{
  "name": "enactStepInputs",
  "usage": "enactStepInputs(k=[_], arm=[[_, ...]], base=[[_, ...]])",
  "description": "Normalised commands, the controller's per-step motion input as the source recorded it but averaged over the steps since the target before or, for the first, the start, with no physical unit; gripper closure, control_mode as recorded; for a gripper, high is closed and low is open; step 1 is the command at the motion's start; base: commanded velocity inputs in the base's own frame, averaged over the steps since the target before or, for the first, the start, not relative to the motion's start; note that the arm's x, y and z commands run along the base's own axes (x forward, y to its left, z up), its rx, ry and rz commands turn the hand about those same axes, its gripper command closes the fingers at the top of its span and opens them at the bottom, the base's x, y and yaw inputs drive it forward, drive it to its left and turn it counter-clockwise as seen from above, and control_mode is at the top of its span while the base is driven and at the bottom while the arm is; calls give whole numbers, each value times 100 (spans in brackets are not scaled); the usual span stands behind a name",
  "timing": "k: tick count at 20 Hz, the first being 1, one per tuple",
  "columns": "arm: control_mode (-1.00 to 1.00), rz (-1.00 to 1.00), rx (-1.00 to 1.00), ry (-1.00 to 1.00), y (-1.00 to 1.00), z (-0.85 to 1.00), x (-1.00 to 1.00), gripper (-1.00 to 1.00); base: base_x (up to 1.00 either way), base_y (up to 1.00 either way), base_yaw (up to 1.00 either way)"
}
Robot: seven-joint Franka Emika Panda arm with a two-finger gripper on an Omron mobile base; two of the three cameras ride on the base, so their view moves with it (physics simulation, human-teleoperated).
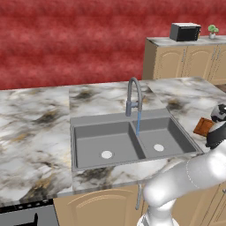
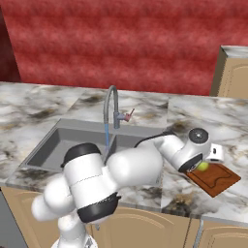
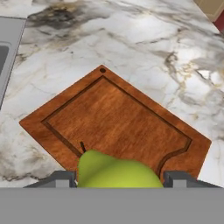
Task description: Pick the pear from the sink and place it on the cutting board to airdry. Then turn off the sink faucet.
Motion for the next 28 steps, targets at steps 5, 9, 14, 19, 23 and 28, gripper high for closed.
enactStepInputs(k=[5, 9, 14, 19, 23, 28], arm=[[-100, 1, 1, 0, -15, -14, 10, 100], [-100, 0, 1, 0, -9, -16, 15, 100], [-100, 0, 0, 0, -5, -16, 21, 100], [-100, 0, 0, 0, -7, -17, 19, 100], [-100, 0, 0, 0, -12, -17, 16, 100], [-100, 0, 0, 0, -12, -18, 18, 100]], base=[[0, 0, 0], [0, 0, 0], [0, 0, 0], [0, 0, 0], [0, 0, 0], [0, 0, 0]])
